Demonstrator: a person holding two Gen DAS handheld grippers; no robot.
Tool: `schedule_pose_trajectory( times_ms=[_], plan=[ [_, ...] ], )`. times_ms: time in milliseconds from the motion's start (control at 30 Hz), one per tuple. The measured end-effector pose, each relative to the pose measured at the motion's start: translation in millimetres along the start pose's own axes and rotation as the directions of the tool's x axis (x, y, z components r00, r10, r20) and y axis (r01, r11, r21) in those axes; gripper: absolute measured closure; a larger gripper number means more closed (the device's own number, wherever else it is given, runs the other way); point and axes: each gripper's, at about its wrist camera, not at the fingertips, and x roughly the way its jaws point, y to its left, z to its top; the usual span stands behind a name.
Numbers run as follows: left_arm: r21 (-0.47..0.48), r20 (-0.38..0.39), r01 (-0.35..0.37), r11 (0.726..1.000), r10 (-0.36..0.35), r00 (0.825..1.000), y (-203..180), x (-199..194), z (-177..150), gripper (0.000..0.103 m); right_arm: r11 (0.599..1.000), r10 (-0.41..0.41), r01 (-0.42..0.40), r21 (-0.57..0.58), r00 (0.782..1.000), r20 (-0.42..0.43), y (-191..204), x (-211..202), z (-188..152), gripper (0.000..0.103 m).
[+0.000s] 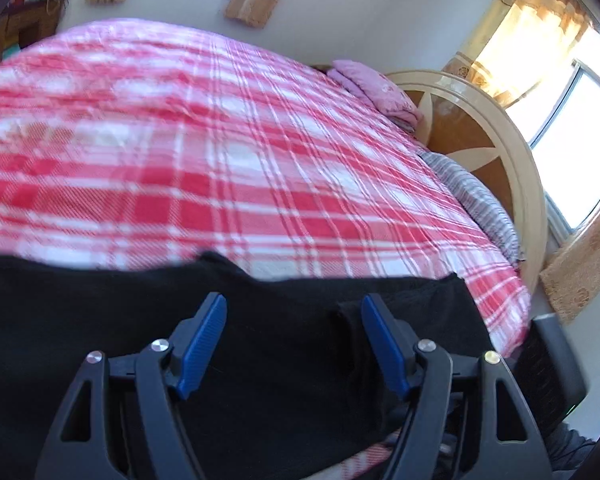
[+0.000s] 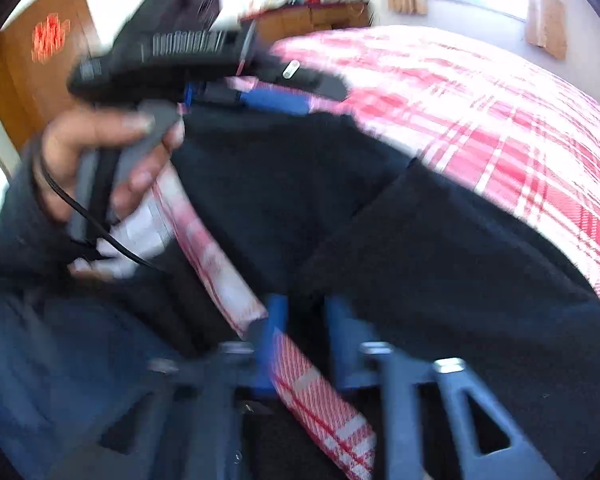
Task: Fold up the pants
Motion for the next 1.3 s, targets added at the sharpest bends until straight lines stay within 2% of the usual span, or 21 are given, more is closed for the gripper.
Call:
schedule_pose_trajectory(
  times_ms=[33, 67, 167, 233, 300, 367, 467, 533, 667, 833, 967, 1000, 1033, 1067, 1100, 1167, 1233, 1300],
  plan=[
    [0.016, 0.016, -0.036, 0.999, 0.035, 0.999, 3.8, -6.0, 5.9, 0.03, 0.999, 0.025, -0.026, 0.04, 0.999, 0.037, -5.9, -5.4, 2.6, 0.041],
    [0.028, 0.033, -0.073, 0.997, 0.072, 0.997, 8.7, -12.6, 12.0, 0.03, 0.997, 0.041, -0.045, 0.07, 0.998, 0.053, -10.8, -6.4, 5.4, 0.041],
    [0.05, 0.074, -0.185, 0.981, 0.182, 0.981, 29.4, -31.1, 24.6, 0.027, 0.995, -0.007, 0.002, 0.102, 0.999, 0.046, -15.4, 1.4, 11.2, 0.041],
    [0.06, 0.084, -0.264, 0.963, 0.258, 0.962, 46.5, -42.9, 26.2, 0.026, 0.989, -0.019, 0.019, 0.149, 1.0, -0.002, -23.7, 19.3, 13.8, 0.041],
    [0.051, 0.079, -0.336, 0.94, 0.332, 0.94, 73.3, -57.8, 20.1, 0.026, 0.988, -0.017, 0.016, 0.153, 1.0, 0.003, -26.1, 24.3, 18.6, 0.041],
    [0.017, 0.067, -0.378, 0.926, 0.376, 0.924, 99.1, -69.9, 9.6, 0.026, 0.99, -0.026, 0.025, 0.136, 1.0, 0.008, -21.8, 19.3, 19.6, 0.041],
    [-0.038, 0.031, -0.438, 0.898, 0.44, 0.898, 138.3, -85.7, -8.7, 0.026, 0.988, -0.004, -0.011, 0.155, 0.996, 0.092, -21.9, 0.5, 17.1, 0.041],
    [-0.05, 0.021, -0.456, 0.889, 0.457, 0.889, 150.9, -90.8, -17.2, 0.026, 0.989, -0.028, 0.006, 0.149, 0.988, 0.151, -20.5, -14.1, 14.3, 0.041],
    [-0.093, -0.005, -0.444, 0.891, 0.445, 0.895, 173.2, -88.0, -35.0, 0.026, 0.986, -0.063, 0.028, 0.165, 0.976, 0.209, -28.0, -26.6, 17.7, 0.041],
    [-0.016, 0.028, -0.469, 0.883, 0.469, 0.883, 166.7, -83.1, -38.9, 0.026, 0.976, -0.096, 0.052, 0.21, 0.973, 0.208, -36.4, -30.0, 19.0, 0.041],
    [0.029, 0.024, -0.458, 0.888, 0.458, 0.889, 167.1, -80.0, -41.0, 0.026, 0.97, -0.109, 0.061, 0.234, 0.974, 0.2, -41.3, -26.4, 14.2, 0.041],
    [0.029, 0.022, -0.451, 0.892, 0.451, 0.892, 167.2, -80.5, -40.8, 0.029, 0.969, -0.111, 0.063, 0.238, 0.974, 0.197, -42.1, -25.7, 14.5, 0.041],
    [0.028, 0.018, -0.443, 0.896, 0.443, 0.896, 166.8, -81.1, -40.3, 0.041, 0.968, -0.116, 0.066, 0.242, 0.973, 0.199, -42.9, -25.4, 13.9, 0.041],
    [0.022, 0.016, -0.429, 0.903, 0.429, 0.903, 166.5, -82.3, -39.6, 0.048, 0.967, -0.119, 0.068, 0.244, 0.972, 0.202, -43.0, -25.2, 12.5, 0.041],
    [0.015, 0.016, -0.423, 0.906, 0.423, 0.906, 166.9, -83.3, -38.9, 0.051, 0.967, -0.121, 0.069, 0.244, 0.972, 0.204, -43.4, -25.8, 12.3, 0.041],
    [0.003, 0.005, -0.384, 0.923, 0.384, 0.923, 168.2, -83.9, -38.7, 0.073, 0.967, -0.126, 0.073, 0.244, 0.97, 0.207, -44.0, -25.6, 12.2, 0.041],
    [-0.059, 0.001, -0.324, 0.944, 0.325, 0.946, 172.6, -86.3, -38.8, 0.079, 0.966, -0.133, 0.08, 0.245, 0.969, 0.209, -45.4, -25.4, 11.7, 0.041],
    [-0.104, 0.01, -0.277, 0.955, 0.28, 0.96, 176.0, -92.0, -36.9, 0.08, 0.965, -0.142, 0.087, 0.247, 0.967, 0.212, -47.5, -26.2, 11.1, 0.041]
  ],
)
